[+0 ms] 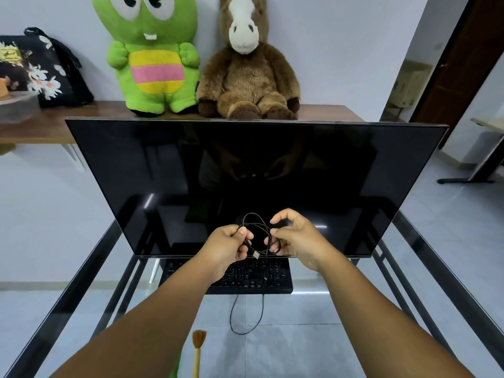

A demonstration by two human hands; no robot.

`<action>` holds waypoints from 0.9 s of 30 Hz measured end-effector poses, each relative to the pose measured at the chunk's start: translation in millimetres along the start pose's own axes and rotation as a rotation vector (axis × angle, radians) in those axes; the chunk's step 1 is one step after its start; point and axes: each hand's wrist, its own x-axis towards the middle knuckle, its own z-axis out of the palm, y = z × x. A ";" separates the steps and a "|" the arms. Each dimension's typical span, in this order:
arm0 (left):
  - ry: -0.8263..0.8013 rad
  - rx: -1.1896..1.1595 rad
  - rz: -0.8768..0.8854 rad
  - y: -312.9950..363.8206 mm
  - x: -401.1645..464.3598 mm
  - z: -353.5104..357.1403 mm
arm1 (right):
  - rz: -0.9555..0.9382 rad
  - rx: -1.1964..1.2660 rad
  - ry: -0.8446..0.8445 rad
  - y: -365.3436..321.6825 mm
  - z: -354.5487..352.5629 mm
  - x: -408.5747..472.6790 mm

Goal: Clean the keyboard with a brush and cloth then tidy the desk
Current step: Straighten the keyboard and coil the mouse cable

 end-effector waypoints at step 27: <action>-0.062 0.015 -0.104 -8.5 -6.6 -1.2 | -0.053 -0.493 0.225 8.3 -14.7 10.4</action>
